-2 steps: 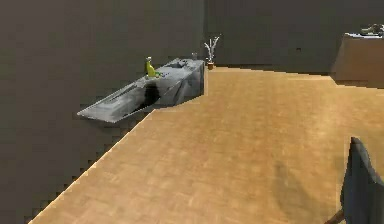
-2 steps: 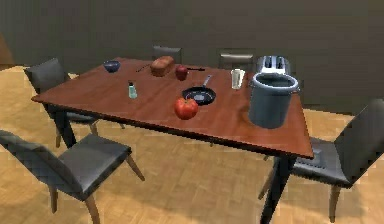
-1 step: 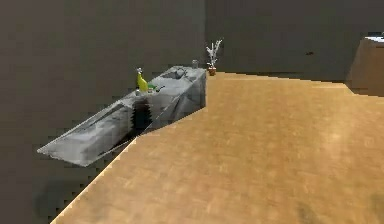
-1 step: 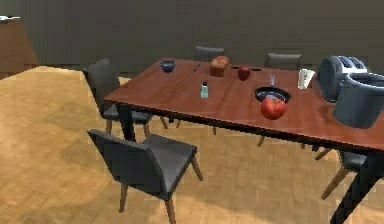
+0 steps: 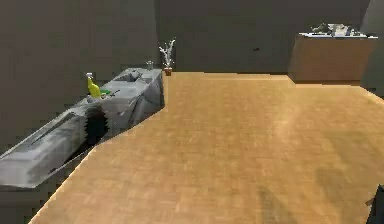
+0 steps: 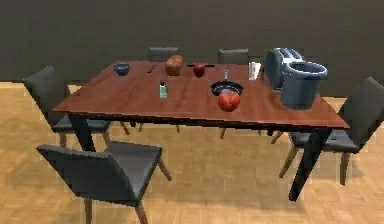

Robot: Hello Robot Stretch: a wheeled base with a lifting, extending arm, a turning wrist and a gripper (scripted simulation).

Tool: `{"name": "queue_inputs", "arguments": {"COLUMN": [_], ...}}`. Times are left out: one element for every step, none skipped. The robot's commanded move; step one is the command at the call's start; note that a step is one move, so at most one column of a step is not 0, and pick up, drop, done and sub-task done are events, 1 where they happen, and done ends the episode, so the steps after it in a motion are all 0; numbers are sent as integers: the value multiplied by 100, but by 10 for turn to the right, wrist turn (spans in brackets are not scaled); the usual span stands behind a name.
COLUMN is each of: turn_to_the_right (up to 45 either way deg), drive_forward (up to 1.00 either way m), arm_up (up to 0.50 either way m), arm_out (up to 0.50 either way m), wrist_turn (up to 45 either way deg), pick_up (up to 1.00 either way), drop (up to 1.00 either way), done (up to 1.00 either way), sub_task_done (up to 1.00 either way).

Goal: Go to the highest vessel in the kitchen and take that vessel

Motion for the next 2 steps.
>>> {"name": "queue_inputs", "arguments": {"turn_to_the_right": [0,30], "drive_forward": [100,0], "arm_up": [0,0], "arm_out": [0,0], "wrist_turn": [0,0], "pick_up": [0,0], "drop": [0,0], "done": [0,0], "sub_task_done": [0,0]}}
